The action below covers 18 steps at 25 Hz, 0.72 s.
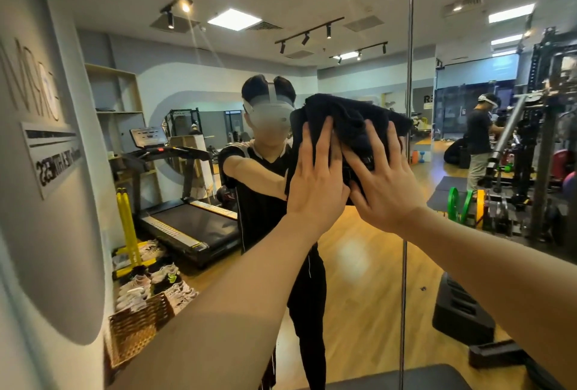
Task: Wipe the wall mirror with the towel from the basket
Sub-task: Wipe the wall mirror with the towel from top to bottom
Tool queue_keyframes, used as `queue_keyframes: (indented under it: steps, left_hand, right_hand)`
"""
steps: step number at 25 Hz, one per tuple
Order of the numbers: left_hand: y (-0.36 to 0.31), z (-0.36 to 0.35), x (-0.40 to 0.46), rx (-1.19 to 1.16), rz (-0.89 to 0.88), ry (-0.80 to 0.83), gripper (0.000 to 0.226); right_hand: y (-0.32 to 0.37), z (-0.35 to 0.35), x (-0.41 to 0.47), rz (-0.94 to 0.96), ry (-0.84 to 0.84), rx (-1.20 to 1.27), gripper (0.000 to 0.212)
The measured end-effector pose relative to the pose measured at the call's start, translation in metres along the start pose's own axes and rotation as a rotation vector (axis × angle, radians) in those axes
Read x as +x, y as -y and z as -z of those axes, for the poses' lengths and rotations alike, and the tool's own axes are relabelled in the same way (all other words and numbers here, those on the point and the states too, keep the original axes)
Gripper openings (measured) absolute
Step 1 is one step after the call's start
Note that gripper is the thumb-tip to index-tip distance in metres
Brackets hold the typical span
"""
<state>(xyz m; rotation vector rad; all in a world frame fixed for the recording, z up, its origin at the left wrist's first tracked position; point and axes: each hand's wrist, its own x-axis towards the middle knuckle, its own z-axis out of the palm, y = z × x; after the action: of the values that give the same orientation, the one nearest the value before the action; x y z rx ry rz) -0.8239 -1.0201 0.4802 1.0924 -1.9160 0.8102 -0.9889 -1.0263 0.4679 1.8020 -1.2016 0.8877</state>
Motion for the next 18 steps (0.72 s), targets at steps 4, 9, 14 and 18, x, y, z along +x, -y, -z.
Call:
queue_keyframes:
  steps: [4,9,14,18]
  left_hand:
    - [0.035,0.016,-0.015,-0.009,0.005,0.004,0.079]
    - [0.085,0.037,-0.041,0.012,0.036,-0.004,0.076]
    - [0.141,0.065,-0.074,0.012,0.07,0.017,0.078]
    - [0.189,0.087,-0.1,0.057,0.101,0.038,0.08]
  right_hand:
    - [0.043,-0.005,0.01,-0.002,0.0,0.024,0.068]
    - [0.1,-0.012,0.026,0.022,0.013,0.037,0.07]
    - [0.166,-0.021,0.042,0.068,-0.012,0.074,0.072]
    - [0.222,-0.028,0.055,0.1,-0.027,0.131,0.073]
